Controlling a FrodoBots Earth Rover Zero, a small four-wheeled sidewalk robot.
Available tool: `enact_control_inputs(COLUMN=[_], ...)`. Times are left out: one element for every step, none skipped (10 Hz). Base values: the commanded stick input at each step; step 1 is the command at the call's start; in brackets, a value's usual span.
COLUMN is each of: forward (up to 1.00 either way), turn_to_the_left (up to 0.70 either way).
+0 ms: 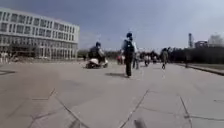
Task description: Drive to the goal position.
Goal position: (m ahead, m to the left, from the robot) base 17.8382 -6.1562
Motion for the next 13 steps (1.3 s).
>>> enact_control_inputs(forward=[0.85, 0.85, 0.85, 0.85, 0.85, 0.85, 0.85, 0.85, 0.85, 0.85, 0.85, 0.85, 0.85], turn_to_the_left=[0.01, 0.01, 0.01, 0.01, 0.01, 0.01, 0.01, 0.01, 0.01, 0.01, 0.01, 0.01, 0.01])
